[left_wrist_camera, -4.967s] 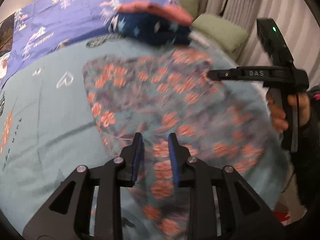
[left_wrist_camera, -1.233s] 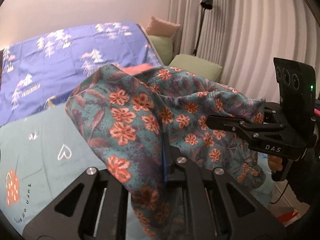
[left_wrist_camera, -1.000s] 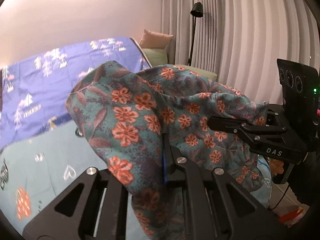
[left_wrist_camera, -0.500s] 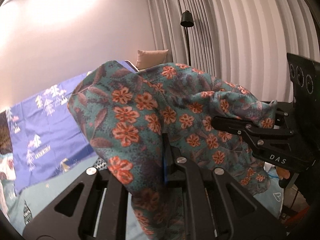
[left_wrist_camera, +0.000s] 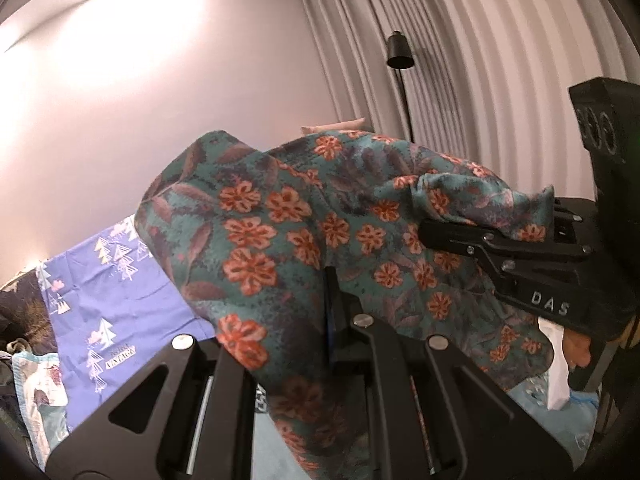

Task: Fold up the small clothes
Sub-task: 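Carry the shirt with both tools toward the folded clothes stack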

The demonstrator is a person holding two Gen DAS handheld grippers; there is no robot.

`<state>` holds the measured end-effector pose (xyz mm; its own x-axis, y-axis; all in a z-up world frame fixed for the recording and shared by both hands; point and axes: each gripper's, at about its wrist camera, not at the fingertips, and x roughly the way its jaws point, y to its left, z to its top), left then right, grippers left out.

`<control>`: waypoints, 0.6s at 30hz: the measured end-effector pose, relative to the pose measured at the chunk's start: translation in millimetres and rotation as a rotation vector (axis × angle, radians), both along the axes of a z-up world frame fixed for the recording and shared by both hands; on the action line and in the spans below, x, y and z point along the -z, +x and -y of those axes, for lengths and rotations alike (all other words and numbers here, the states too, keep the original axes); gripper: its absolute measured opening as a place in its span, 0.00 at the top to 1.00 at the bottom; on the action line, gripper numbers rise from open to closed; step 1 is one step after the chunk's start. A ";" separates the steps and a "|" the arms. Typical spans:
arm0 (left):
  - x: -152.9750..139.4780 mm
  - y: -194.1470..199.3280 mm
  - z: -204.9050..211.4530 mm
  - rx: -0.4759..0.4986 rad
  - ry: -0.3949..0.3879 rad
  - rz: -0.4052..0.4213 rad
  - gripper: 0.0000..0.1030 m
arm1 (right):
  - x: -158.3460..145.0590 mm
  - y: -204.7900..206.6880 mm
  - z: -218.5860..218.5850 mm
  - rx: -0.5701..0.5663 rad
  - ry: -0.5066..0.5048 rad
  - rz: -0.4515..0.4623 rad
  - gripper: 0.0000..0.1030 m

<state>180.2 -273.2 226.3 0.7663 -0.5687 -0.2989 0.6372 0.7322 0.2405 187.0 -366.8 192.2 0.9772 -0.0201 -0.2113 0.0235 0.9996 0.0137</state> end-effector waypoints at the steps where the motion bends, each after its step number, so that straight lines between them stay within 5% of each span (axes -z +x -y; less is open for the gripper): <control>1: -2.9 4.5 3.0 -0.008 -0.001 -0.004 0.88 | -2.2 4.9 1.9 0.006 0.001 -0.001 0.84; 8: -11.9 27.1 23.0 -0.053 0.009 0.021 0.88 | -15.9 35.9 18.8 0.050 0.029 0.001 0.84; 18: 11.5 69.4 28.5 -0.080 0.013 -0.030 0.88 | 6.4 83.3 35.9 0.032 0.080 -0.049 0.84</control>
<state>249.7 -301.7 214.7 0.7999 -0.5017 -0.3294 0.5837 0.7781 0.2322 270.3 -402.6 185.9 0.9647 -0.0326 -0.2612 0.0584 0.9941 0.0915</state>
